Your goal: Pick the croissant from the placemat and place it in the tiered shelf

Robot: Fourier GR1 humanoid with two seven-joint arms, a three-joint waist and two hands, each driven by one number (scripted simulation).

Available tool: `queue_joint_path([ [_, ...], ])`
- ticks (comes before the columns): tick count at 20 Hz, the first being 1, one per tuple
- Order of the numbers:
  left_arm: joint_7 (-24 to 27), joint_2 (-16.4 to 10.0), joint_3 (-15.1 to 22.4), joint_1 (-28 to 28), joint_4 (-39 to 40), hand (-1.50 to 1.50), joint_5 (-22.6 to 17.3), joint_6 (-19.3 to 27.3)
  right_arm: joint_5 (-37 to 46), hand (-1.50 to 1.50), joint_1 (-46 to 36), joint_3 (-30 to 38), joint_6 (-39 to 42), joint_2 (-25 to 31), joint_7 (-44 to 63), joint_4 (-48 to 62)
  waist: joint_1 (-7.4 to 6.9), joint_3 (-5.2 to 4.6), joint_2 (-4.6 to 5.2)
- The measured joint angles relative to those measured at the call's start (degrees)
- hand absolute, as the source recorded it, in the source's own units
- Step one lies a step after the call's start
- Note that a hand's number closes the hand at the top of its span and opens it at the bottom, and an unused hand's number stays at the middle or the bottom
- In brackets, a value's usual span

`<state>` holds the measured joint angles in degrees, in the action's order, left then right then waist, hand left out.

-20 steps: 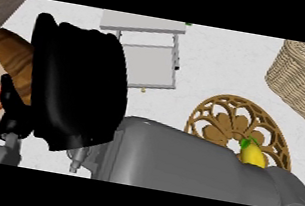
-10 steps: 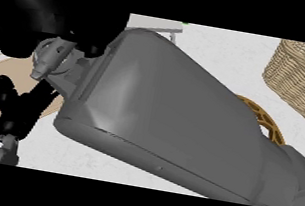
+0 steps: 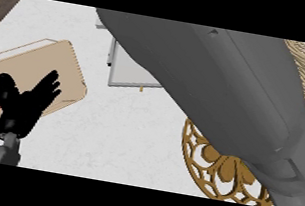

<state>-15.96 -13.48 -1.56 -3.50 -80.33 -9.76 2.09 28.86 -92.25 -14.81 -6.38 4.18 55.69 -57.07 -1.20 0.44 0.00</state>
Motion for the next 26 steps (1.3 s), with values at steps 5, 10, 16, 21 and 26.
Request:
queue_joint_path([
  [5,-1.2,0.4,-0.1,-0.5,-0.4,0.00,-0.2,0.0,-0.7,1.50,-2.1,2.2,2.2,0.1,-5.8,8.4,-0.28,-0.08,0.16],
  [10,0.2,0.7,-0.4,-0.4,0.1,0.00,0.1,-0.4,0.3,1.50,-2.1,3.1,2.2,-0.1,-12.0,15.0,-0.35,0.00,0.19],
  [16,0.1,1.1,-0.1,-0.6,-0.5,0.00,0.3,-0.7,2.1,1.50,-3.5,4.8,-1.0,-0.4,-18.1,23.7,-0.88,-0.15,0.42],
  [21,0.2,1.2,0.0,-1.2,-0.1,0.00,0.8,-0.8,3.3,1.50,-5.2,6.4,-3.8,-0.1,-22.8,30.4,-1.35,-0.15,0.67],
  [26,0.8,1.3,-0.1,-1.0,-0.2,0.00,0.9,-1.2,3.7,1.50,-5.3,7.7,-6.1,-0.7,-27.7,34.1,-1.40,-0.15,0.65],
])
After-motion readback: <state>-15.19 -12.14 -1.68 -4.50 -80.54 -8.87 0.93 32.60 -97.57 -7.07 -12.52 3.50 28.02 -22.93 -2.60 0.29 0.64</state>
